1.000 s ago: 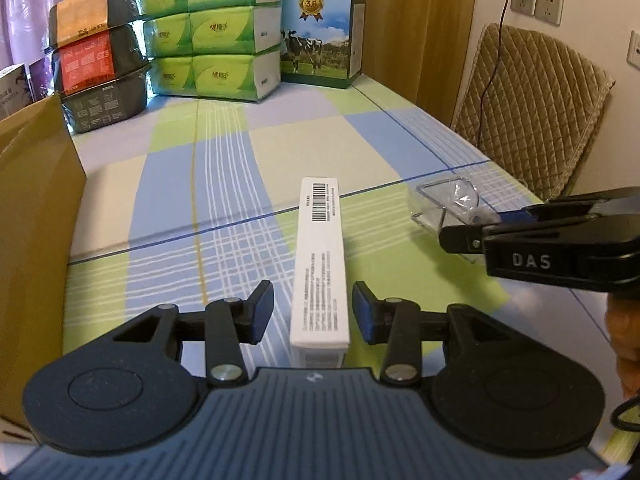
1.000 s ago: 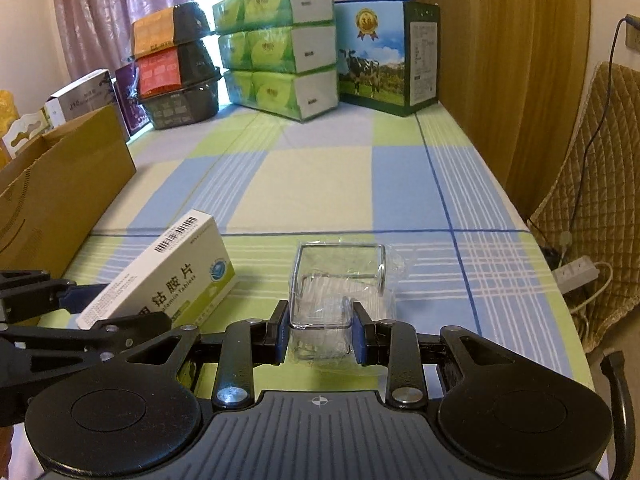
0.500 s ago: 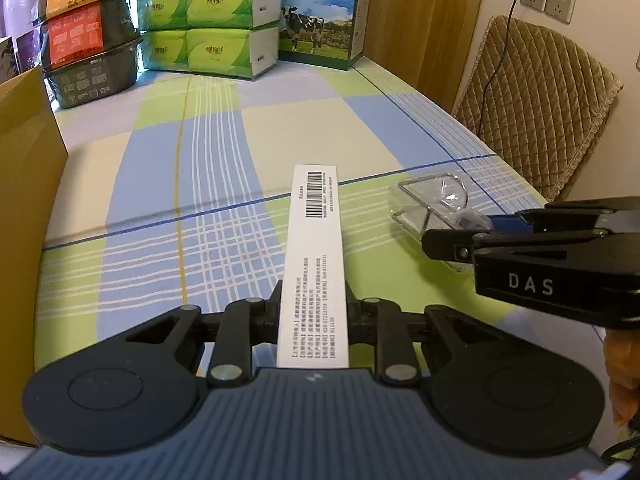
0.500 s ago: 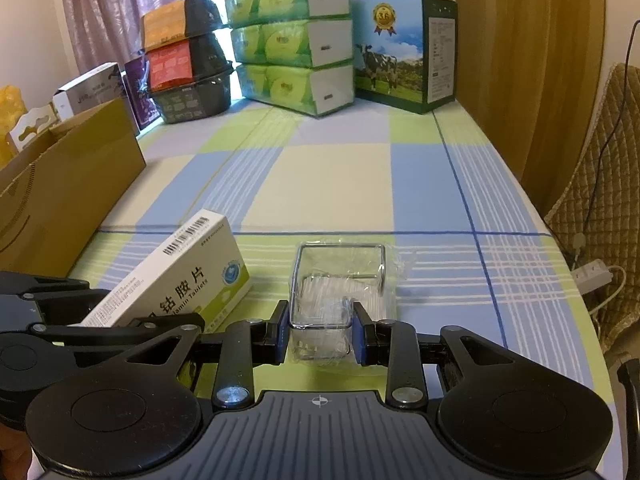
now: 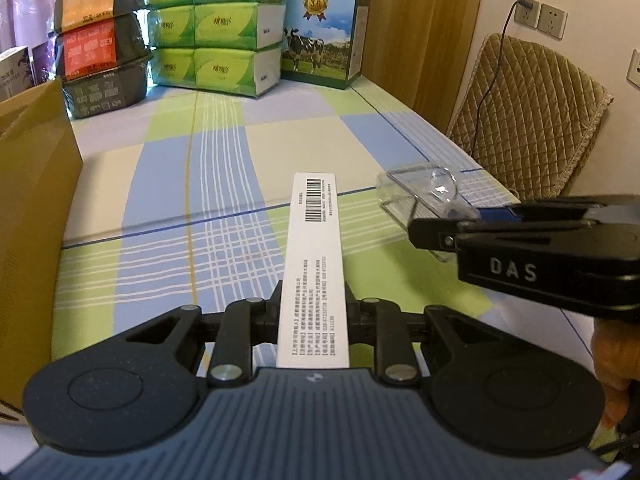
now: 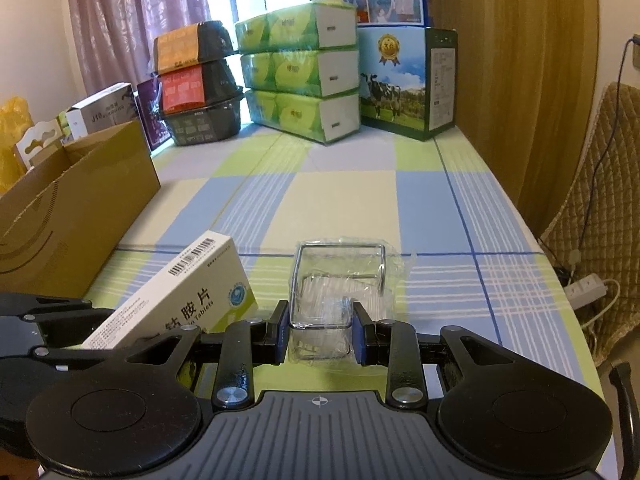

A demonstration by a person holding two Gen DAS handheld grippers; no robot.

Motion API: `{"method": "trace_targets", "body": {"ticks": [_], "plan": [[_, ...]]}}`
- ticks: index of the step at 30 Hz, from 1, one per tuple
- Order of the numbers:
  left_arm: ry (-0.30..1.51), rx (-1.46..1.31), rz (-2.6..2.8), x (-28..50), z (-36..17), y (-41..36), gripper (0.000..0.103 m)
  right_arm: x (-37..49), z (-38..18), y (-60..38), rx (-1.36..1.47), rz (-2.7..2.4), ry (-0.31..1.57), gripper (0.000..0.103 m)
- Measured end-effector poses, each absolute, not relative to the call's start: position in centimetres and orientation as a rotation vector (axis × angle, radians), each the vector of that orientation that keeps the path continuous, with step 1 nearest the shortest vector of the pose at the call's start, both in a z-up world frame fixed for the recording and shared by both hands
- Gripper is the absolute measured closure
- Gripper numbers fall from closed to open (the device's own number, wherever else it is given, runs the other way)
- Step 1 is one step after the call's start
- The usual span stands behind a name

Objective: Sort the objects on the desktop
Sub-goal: 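Carry the medicine box and clear holder toward the carton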

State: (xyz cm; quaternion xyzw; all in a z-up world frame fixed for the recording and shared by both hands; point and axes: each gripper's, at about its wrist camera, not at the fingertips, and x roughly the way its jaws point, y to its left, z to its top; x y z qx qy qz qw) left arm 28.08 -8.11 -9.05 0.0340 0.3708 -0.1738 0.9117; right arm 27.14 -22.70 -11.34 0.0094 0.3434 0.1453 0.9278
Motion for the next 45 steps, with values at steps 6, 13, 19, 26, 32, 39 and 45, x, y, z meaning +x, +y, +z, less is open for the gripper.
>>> {"method": "trace_targets", "body": {"ticks": [6,13,19,26,32,39,45], "plan": [[0.755,0.069,-0.351,26.3,-7.8,-8.0,0.084,24.7,-10.6,-23.3,0.054,0.249,0.71,0.075],[0.74,0.056,-0.333,23.2,-5.1,-7.8,0.084,20.8,-9.1,-23.5,0.103,0.194,0.718,0.075],[0.743,0.008,-0.328,20.4,-3.0,-7.0,0.084,17.2,-6.7,-22.9,0.117,0.194,0.687,0.075],[0.715,-0.046,-0.322,17.1,-0.6,-6.4,0.084,14.0,-4.5,-22.2,0.129,0.2,0.658,0.075],[0.695,-0.066,-0.32,15.1,0.9,-6.2,0.084,12.2,-2.8,-21.5,0.127,0.207,0.632,0.075],[0.657,-0.064,-0.306,13.1,2.9,-4.9,0.084,10.6,-1.2,-20.4,0.104,0.229,0.602,0.075],[0.626,-0.052,-0.285,12.0,4.4,-3.6,0.084,9.8,-0.2,-19.0,0.091,0.254,0.585,0.075]]}}
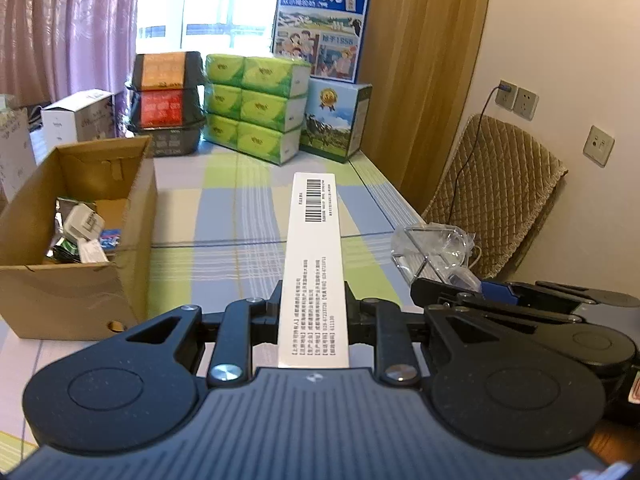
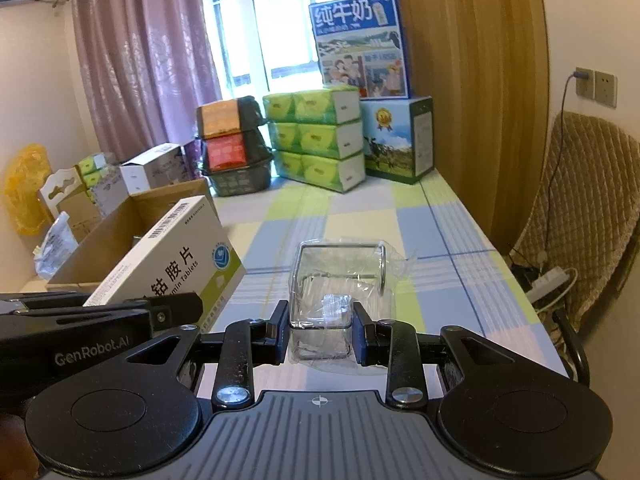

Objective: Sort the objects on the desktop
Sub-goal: 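Carry the medicine box and clear holder toward the carton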

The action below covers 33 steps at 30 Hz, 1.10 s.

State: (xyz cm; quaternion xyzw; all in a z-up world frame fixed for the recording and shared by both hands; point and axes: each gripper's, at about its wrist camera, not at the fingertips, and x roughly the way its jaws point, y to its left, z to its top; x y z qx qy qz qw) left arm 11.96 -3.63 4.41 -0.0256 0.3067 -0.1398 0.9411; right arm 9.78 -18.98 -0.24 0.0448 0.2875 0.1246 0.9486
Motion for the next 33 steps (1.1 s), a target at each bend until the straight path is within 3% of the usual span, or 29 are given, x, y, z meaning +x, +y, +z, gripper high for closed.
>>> {"method": "trace_targets", "body": {"ticks": [33], "plan": [[0.561,-0.09,-0.004,7.4,9.0,9.1,0.084,7.5,2.4,-9.9,0.036,0.482,0.542,0.075]]}}
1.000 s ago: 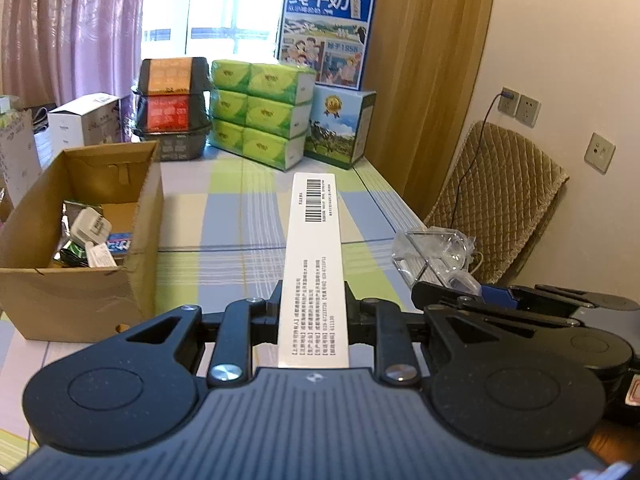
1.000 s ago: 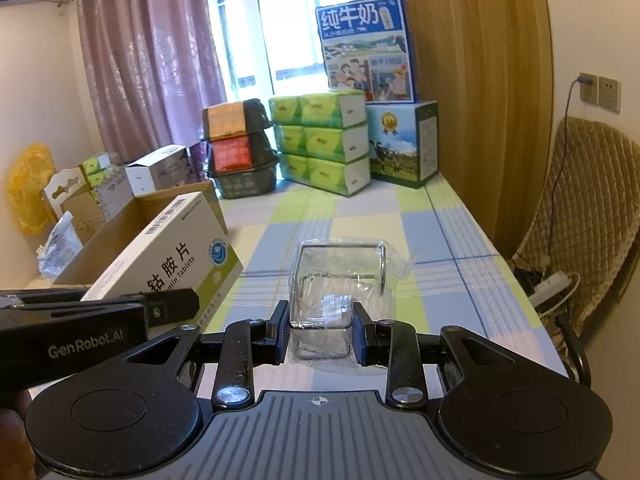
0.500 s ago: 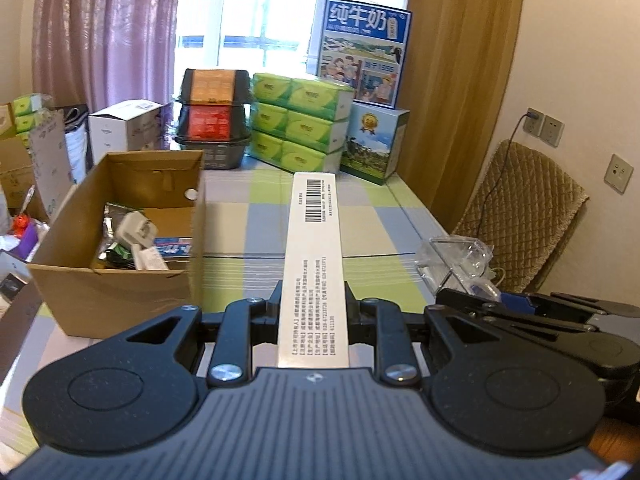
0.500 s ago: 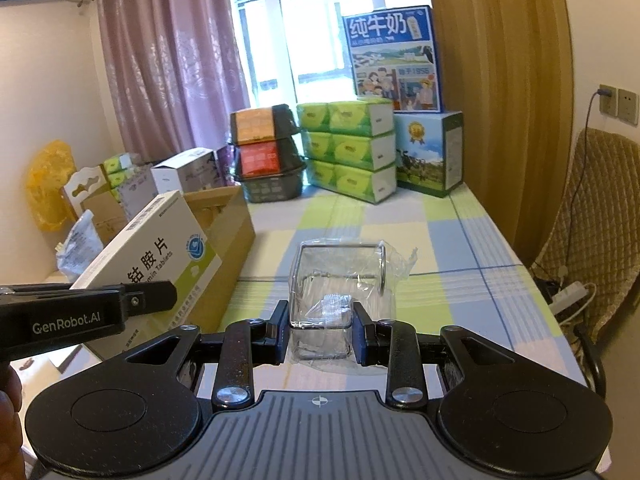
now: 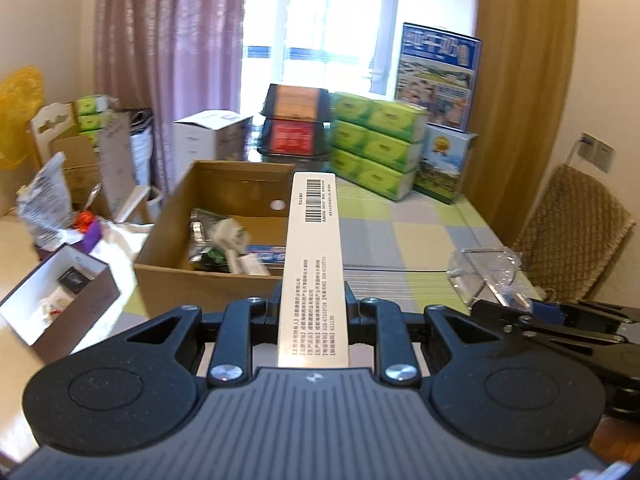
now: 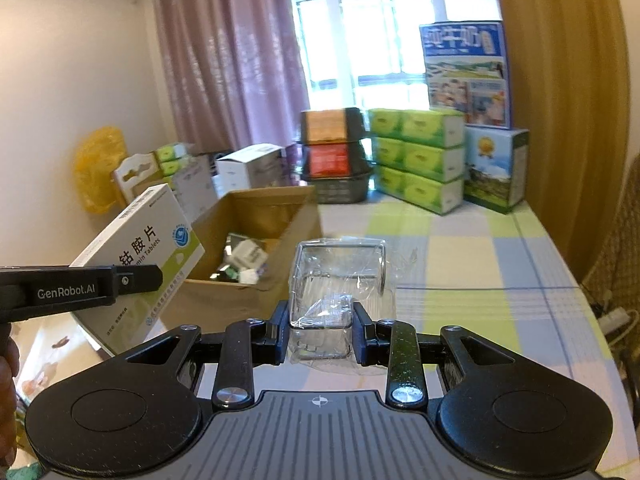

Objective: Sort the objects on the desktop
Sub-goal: 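Carry the medicine box and clear holder toward the carton, then open both tools to drop the box and holder into the carton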

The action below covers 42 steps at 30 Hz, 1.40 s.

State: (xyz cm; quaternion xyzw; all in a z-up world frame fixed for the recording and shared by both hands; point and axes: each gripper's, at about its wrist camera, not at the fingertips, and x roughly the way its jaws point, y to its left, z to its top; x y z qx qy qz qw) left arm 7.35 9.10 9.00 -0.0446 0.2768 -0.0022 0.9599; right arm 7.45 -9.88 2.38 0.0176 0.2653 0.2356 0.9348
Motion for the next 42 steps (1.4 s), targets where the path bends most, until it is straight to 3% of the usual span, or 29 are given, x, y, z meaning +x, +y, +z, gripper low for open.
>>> {"method": "trace_targets", "body": {"ticks": [27,42], "plan": [[0.629,-0.129,0.117,11.5,5.9,19.2,0.084,12.7,0.0,1.9,-0.072,0.658,0.597,0.075],[0.662,-0.057,0.06,20.3,5.7,20.8,0.083,20.1,-0.2,5.7,-0.088,0.676,0.588,0.075]]}}
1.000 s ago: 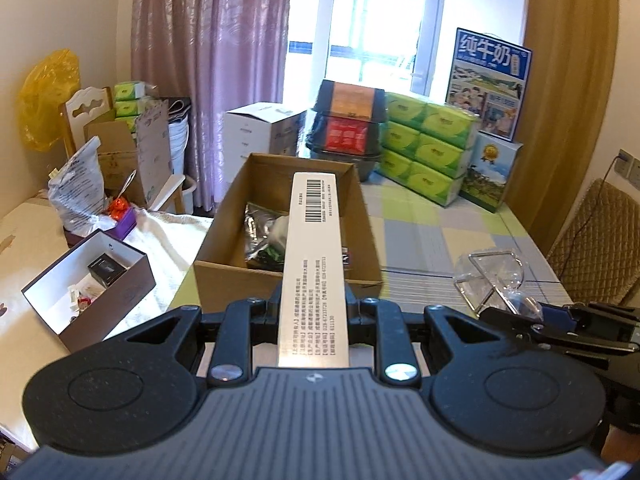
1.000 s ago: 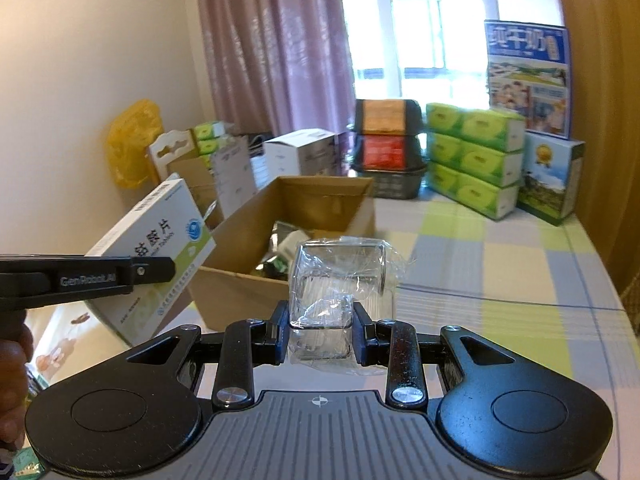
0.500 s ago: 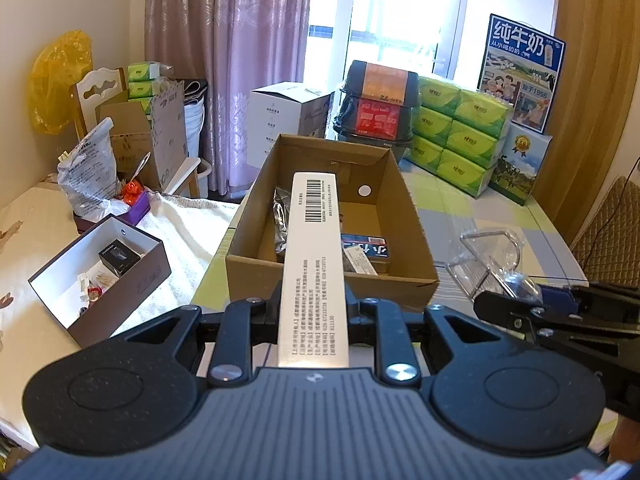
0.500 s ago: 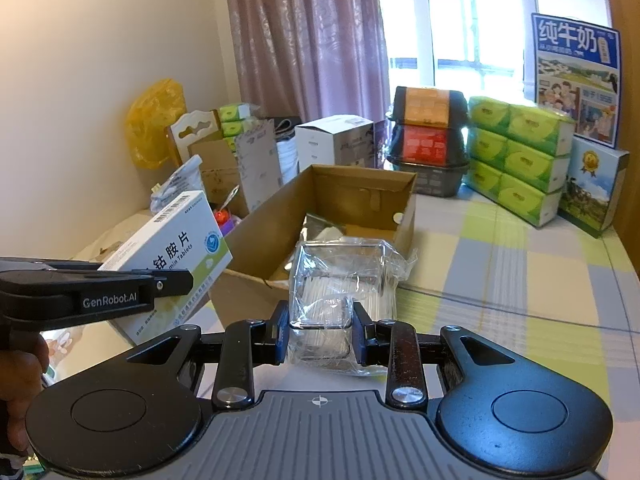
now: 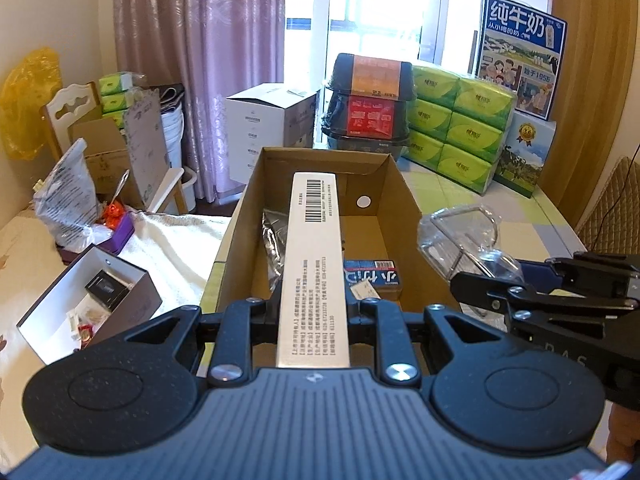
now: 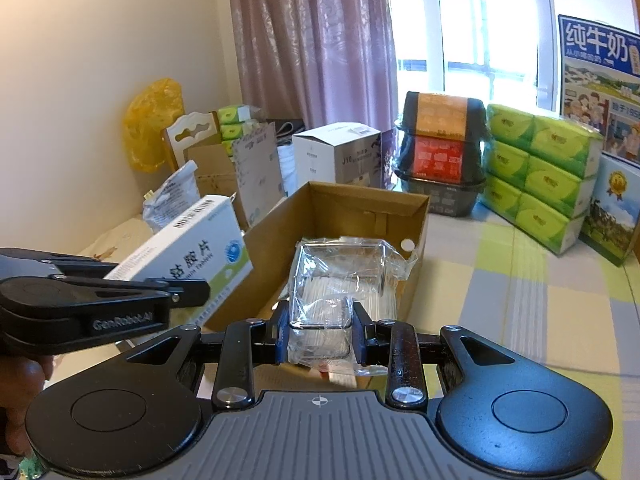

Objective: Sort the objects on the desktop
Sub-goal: 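Open both tools to drop the box and holder into the carton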

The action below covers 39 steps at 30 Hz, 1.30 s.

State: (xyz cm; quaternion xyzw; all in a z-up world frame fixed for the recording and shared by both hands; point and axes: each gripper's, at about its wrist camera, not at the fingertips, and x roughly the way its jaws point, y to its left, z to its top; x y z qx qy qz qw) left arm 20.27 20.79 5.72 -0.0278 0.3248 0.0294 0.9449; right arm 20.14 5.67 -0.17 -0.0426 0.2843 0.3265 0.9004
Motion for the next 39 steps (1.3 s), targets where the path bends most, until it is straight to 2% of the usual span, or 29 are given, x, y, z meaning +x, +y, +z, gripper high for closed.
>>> {"method": "trace_targets", "body": {"ticks": [20,28,32,33,37,39], "plan": [[0.716,-0.013,0.035,27.3,3.0,21.7,0.082,24.7,-1.5,7.7,-0.093,0.668,0.593,0.075],[0.685,-0.028,0.064,26.2,3.4,22.7,0.081,25.2,-2.0,7.7,-0.071,0.662,0.608,0.075],[0.676,-0.048,0.087,25.1,3.4,23.3,0.076,26.0,-2.4,7.8,-0.001,0.689,0.593,0.074],[0.671,-0.055,0.092,24.8,3.5,23.4,0.073,26.2,-2.5,7.8,0.015,0.694,0.596,0.067],[0.655,-0.062,0.108,23.4,4.0,23.6,0.069,26.3,-2.2,6.5,0.068,0.661,0.581,0.058],[0.648,-0.074,0.115,22.6,4.2,23.6,0.057,26.0,-2.1,5.6,0.073,0.646,0.583,0.054]]}}
